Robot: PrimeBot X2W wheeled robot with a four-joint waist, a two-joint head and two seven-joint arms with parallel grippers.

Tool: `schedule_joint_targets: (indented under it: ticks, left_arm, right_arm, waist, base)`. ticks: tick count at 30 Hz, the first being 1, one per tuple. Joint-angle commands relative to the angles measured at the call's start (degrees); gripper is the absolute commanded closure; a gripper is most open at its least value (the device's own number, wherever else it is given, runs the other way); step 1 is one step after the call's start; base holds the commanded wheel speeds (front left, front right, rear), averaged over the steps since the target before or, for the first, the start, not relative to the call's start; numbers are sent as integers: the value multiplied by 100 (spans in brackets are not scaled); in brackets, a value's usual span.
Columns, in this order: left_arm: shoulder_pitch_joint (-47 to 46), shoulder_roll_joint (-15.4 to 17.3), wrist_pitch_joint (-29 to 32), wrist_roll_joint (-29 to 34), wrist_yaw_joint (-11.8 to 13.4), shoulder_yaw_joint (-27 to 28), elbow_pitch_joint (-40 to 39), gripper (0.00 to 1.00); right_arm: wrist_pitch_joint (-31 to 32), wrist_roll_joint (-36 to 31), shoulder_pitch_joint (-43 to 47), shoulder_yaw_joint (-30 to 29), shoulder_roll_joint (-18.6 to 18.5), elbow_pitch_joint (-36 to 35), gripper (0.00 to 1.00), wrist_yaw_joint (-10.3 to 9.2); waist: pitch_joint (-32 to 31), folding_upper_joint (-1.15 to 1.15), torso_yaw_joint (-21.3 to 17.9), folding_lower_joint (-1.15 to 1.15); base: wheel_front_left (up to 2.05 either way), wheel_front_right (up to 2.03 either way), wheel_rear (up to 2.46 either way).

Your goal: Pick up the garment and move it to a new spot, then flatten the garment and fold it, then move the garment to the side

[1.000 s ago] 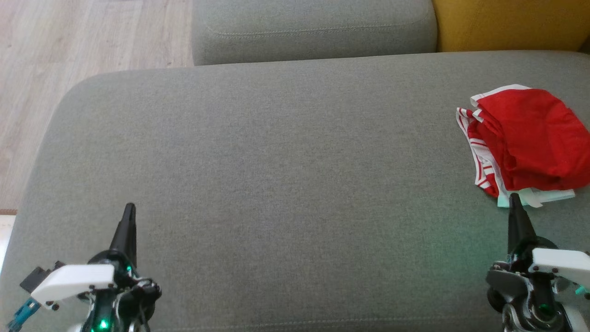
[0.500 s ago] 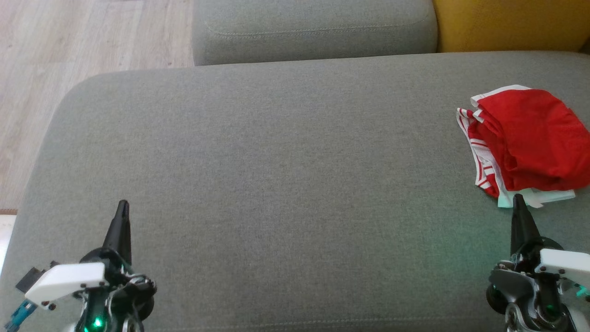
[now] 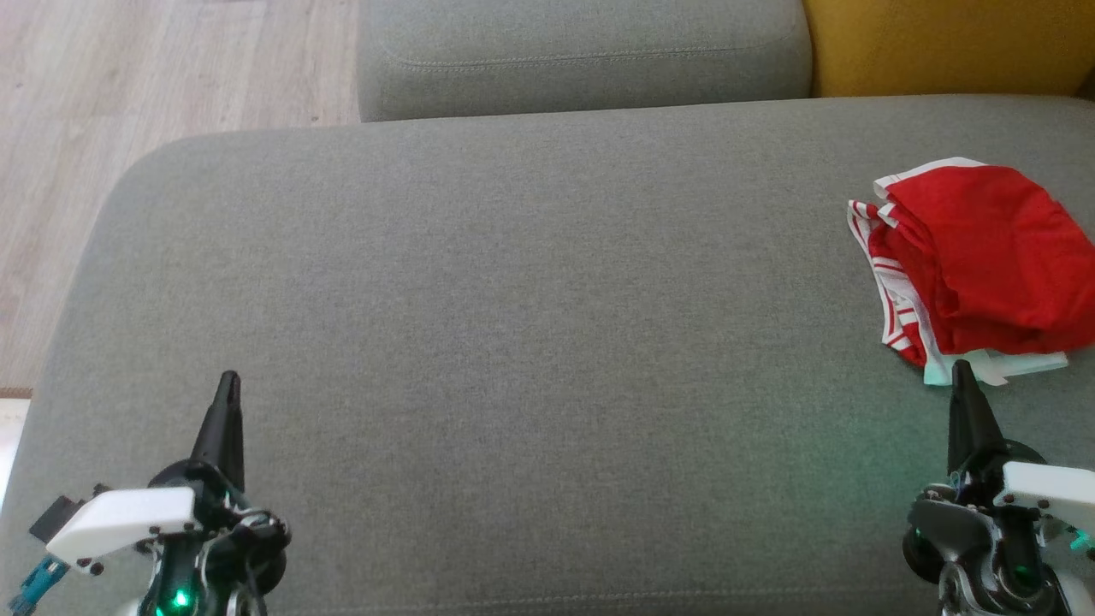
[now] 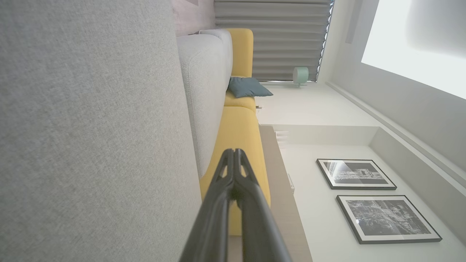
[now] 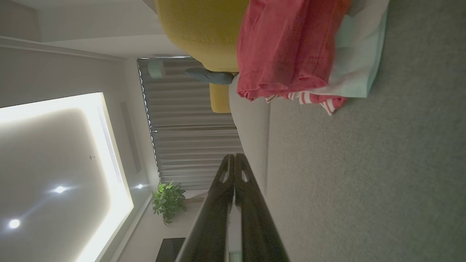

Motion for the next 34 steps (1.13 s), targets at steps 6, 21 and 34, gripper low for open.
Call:
schedule_joint_targets:
  ticks: [6,21,34]
  left_arm:
    - [-315,63,37,16,-42,233,-151,100]
    - [-317,45,56,36,-42,257,-150,100]
    - [-319,32,72,52,-42,276,-149,100]
  right_arm:
    - [41,-8,-307,88,-54,-178,100,39]
    - [59,-26,-309,66,-38,-177,100,39]
    - [72,-40,-311,49,-26,-176,100,39]
  waist:
    - [0,0,0,0]
    - [0,0,0,0]
    - [0,0,0,0]
  base:
    - [0,0,0]
    - [0,0,0]
    - [0,0,0]
